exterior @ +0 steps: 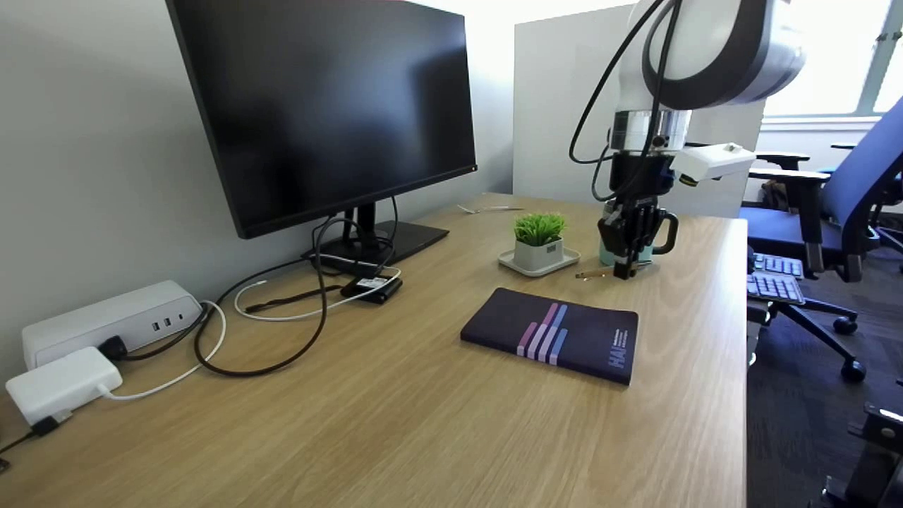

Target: Take the pen out of the mug and put it on the desk

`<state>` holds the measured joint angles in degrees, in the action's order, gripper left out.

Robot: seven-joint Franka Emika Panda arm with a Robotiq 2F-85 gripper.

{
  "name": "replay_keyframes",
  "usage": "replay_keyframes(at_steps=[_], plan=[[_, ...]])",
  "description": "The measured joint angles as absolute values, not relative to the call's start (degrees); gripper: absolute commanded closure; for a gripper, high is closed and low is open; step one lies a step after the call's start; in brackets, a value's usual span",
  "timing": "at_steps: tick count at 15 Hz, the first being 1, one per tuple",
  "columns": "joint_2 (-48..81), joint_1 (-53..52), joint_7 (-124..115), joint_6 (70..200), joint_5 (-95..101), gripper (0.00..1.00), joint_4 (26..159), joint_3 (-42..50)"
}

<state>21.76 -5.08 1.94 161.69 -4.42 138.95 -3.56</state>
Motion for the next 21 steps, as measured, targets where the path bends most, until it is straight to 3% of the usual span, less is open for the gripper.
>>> replay_keyframes(at_steps=[4,5,6,8,15,21], plan=[[25.95,-4.81,2.66,169.79,-2.15,0.97,140.0,-3.32],[26.51,-4.93,2.65,171.55,-1.39,0.62,140.4,-3.15],[26.89,-5.02,2.65,172.98,-0.77,0.61,140.69,-2.99],[27.76,-5.44,2.62,174.52,0.1,0.5,141.08,-2.33],[28.85,-9.27,1.58,175.99,0.72,0.02,141.44,1.17],[22.88,-19.78,-6.67,169.25,2.22,0.0,141.62,9.44]])
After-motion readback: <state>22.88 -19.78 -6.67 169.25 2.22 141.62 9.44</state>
